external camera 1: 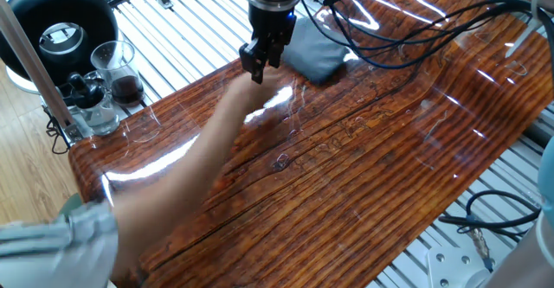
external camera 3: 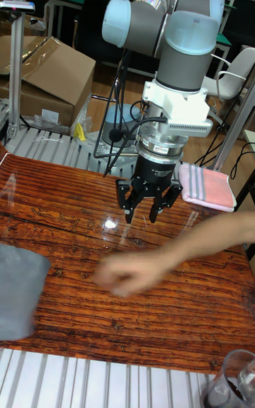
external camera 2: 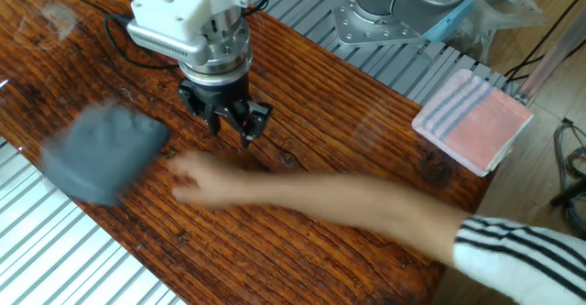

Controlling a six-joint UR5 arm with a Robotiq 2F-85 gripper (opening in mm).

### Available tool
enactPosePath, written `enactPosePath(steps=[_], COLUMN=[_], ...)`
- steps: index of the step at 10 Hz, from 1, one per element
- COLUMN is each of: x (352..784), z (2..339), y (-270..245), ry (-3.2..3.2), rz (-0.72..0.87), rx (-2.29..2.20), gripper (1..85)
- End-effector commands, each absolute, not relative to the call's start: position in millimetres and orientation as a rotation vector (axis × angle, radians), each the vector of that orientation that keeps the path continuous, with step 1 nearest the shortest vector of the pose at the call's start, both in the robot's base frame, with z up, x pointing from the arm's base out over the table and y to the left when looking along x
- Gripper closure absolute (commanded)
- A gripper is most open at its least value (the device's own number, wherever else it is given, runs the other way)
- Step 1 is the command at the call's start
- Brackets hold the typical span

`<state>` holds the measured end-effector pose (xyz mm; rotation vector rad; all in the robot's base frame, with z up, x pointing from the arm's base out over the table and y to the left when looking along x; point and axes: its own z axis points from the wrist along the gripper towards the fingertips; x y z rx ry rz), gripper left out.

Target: Clean the table with a cloth

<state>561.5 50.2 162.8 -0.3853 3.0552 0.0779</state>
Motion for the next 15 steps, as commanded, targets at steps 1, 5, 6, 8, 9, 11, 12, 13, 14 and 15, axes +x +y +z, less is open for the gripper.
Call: enactPosePath(steps=[1,5,6,8,9,11,12,13,14,15], x=[561,558,559,562,561,559,552,552,552,552], z=[167,171,169,165,166,167,167,166,165,165], y=[51,39,38,37,45,56,57,49,42,36], ry=[3.043,3.045,3.041,3.029,3.023,3.015,3.047,3.064,3.072,3.079], rz=[0.091,0.07,0.064,0.078,0.127,0.192,0.207,0.159,0.122,0.087], rx=[-0.417,-0.461,-0.46,-0.462,-0.469,-0.514,-0.477,-0.425,-0.395,-0.385], gripper=[34.0,34.3,34.7,37.0,37.0,29.7,29.3,29.0,28.7,28.7])
